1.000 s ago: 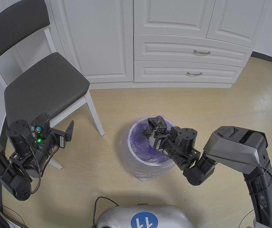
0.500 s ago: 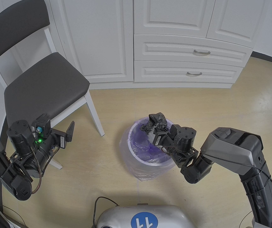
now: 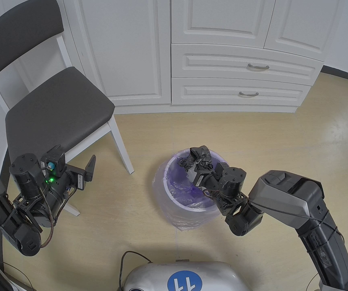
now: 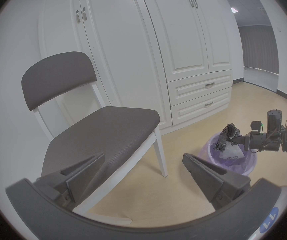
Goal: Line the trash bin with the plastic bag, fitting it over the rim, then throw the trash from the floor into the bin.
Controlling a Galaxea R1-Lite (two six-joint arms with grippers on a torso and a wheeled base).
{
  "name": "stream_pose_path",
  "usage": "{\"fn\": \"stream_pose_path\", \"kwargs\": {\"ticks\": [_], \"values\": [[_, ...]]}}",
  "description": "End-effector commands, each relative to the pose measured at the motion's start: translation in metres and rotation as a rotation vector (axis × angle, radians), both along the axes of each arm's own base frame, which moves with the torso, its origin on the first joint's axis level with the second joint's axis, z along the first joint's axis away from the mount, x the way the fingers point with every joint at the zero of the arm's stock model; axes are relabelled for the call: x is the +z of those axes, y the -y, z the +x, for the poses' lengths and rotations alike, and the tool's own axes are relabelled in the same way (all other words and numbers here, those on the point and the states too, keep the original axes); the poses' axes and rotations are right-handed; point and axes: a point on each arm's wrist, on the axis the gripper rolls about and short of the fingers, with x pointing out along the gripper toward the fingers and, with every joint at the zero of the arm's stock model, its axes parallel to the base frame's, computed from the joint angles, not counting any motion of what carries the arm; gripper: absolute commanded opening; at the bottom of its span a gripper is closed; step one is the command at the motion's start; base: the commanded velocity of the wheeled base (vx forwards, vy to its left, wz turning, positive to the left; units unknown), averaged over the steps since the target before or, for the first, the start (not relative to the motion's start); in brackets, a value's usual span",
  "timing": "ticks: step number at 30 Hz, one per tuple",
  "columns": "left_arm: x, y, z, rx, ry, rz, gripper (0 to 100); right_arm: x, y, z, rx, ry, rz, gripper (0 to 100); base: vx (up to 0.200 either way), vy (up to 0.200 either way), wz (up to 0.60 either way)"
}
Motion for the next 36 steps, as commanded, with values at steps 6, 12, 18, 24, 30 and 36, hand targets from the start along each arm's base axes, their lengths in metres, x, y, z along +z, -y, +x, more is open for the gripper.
{"fn": "stream_pose_path", "kwargs": {"ticks": [6,12,18,24,30,36], "values": [[0.001,0.0,0.0,0.0,0.003,-0.001,100,-0.012,-0.001,0.0,0.002,-0.017,-0.009,0,0.0,0.0,0.0],[0.0,0.0,0.001,0.0,0.002,0.0,100,-0.011,-0.001,0.0,0.001,-0.013,-0.007,100,0.0,0.0,0.0],[0.001,0.0,0.0,0.0,0.003,-0.001,100,-0.008,-0.001,0.0,0.001,-0.009,-0.005,100,0.0,0.0,0.0],[0.0,0.0,0.001,0.0,0.002,0.0,100,-0.006,-0.001,-0.001,0.001,-0.002,-0.001,100,0.0,0.0,0.0],[0.0,0.0,0.001,0.0,0.001,0.0,100,0.007,-0.001,-0.002,0.0,0.028,0.013,100,0.0,0.0,0.0],[0.0,0.0,0.001,0.0,0.002,0.0,100,0.03,0.003,-0.006,-0.001,0.051,0.025,100,0.0,0.0,0.0]]}}
